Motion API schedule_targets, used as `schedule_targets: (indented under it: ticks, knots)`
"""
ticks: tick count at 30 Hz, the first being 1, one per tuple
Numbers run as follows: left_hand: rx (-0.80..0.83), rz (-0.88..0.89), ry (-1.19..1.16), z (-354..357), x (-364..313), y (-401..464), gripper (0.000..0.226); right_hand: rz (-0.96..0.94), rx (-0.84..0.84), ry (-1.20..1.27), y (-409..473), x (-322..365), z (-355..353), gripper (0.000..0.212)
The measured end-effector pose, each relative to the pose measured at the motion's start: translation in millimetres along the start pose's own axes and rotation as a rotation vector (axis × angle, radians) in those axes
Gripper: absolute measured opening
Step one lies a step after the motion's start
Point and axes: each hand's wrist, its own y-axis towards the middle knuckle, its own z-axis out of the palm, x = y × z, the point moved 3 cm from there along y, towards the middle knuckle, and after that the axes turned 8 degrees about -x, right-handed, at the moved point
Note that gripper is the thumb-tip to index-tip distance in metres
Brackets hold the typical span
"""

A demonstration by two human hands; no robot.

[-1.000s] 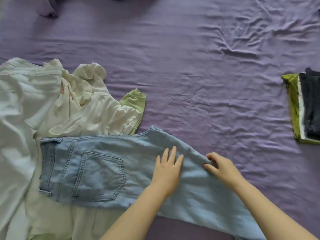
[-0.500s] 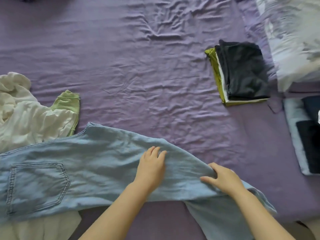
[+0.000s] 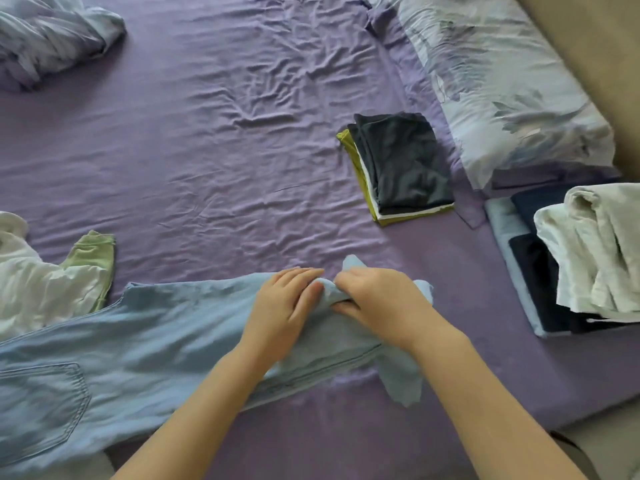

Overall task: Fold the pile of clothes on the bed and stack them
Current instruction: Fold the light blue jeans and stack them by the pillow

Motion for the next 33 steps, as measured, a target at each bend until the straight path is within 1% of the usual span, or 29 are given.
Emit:
schedule_targets:
  ticks: [1,2,3,4,5,6,7,8,9,10,11,12,13,15,16,17,18,20,21,22,23,24,25,27,28,29,31,33]
  knots:
    - [-0.048,0.026,-0.015,-6.5,-3.8,-0.6,0.046,-0.047,-0.125,-0.06,-1.6,5.9,-10.7,0.024]
    - [-0.084,0.055,-0.011,-9.6,-6.3,-2.8,0.047,-0.066,-0.189,-0.112,-6.5,9.7,-16.6,0.027]
    - [-0.103,0.076,0.004,-8.8,-7.1,-6.4,0.047,-0.065,-0.202,-0.137,-13.7,11.0,-16.4,0.031]
    - [-0.096,0.08,0.027,-4.3,-6.5,-10.5,0.048,-0.035,-0.167,-0.118,-23.8,8.2,-10.0,0.035]
    - [-0.055,0.065,0.066,4.3,-4.2,-14.7,0.05,0.001,-0.123,-0.084,-35.1,2.6,-0.3,0.037]
    - [0.029,0.029,0.129,16.2,-0.1,-19.5,0.052,0.039,-0.07,-0.056,-48.4,-4.6,12.1,0.036]
    - [0.148,-0.015,0.216,30.6,6.4,-25.4,0.052,0.073,-0.012,-0.065,-62.5,-13.0,26.5,0.032]
    - [0.284,-0.051,0.321,45.8,14.2,-32.4,0.049,0.122,0.094,-0.056,-77.1,-22.7,41.3,0.026]
    - [0.409,-0.071,0.427,60.1,22.1,-39.1,0.045,0.191,0.202,0.0,-92.0,-35.0,58.1,0.026]
    - [0.497,-0.084,0.519,72.0,28.4,-43.4,0.044,0.243,0.284,0.064,-106.5,-46.6,73.3,0.031]
    - [0.538,-0.101,0.587,80.2,32.7,-44.1,0.045,0.284,0.339,0.142,-116.9,-56.2,83.1,0.033]
    - [0.532,-0.117,0.626,85.5,34.6,-41.6,0.047,0.347,0.327,0.237,-123.9,-65.6,89.5,0.03]
    - [0.491,-0.124,0.634,89.9,35.1,-36.5,0.048,0.412,0.256,0.307,-127.5,-74.8,92.3,0.024]
    - [0.42,-0.115,0.562,98.3,33.2,-22.8,0.05,0.532,0.034,0.329,-129.2,-95.8,94.8,0.015]
    - [0.428,-0.123,0.497,103.5,30.6,-15.2,0.054,0.598,-0.048,0.304,-128.4,-105.7,97.1,0.014]
    - [0.464,-0.167,0.415,109.2,28.2,-8.1,0.059,0.674,-0.091,0.286,-127.5,-114.9,100.6,0.017]
    - [0.522,-0.251,0.329,115.3,26.8,-1.9,0.065,0.774,-0.086,0.292,-126.6,-122.5,104.5,0.025]
    - [0.635,-0.478,0.163,127.6,25.8,5.3,0.078,1.022,0.04,0.37,-126.8,-132.8,117.8,0.052]
    - [0.663,-0.557,0.121,133.1,26.6,6.6,0.08,1.103,0.098,0.394,-127.2,-134.5,124.8,0.064]
    - [0.675,-0.584,0.131,137.6,28.1,7.9,0.079,1.147,0.124,0.42,-125.8,-135.1,130.3,0.073]
    - [0.68,-0.583,0.167,140.2,29.7,9.6,0.075,1.183,0.103,0.482,-122.5,-135.0,134.1,0.078]
    - [0.684,-0.575,0.176,141.7,31.2,11.8,0.069,1.221,0.065,0.575,-118.7,-134.1,135.2,0.08]
    - [0.69,-0.571,0.134,142.7,32.0,14.2,0.06,1.251,0.028,0.674,-115.5,-133.8,134.0,0.076]
    - [0.691,-0.554,-0.03,140.2,27.8,22.4,0.036,1.215,-0.068,0.844,-108.6,-135.6,122.0,0.055]
    - [0.682,-0.53,-0.115,136.4,22.9,29.7,0.027,1.164,-0.144,0.91,-105.8,-136.4,110.2,0.043]
    - [0.666,-0.509,-0.201,131.6,16.3,38.4,0.024,1.104,-0.235,0.964,-102.9,-137.5,95.9,0.036]
    - [0.651,-0.474,-0.372,122.8,-2.9,58.9,0.029,1.0,-0.418,1.0,-99.5,-141.3,62.6,0.034]
    - [0.678,-0.466,-0.511,121.0,-26.8,80.5,0.038,0.926,-0.555,0.967,-97.2,-145.2,32.5,0.034]
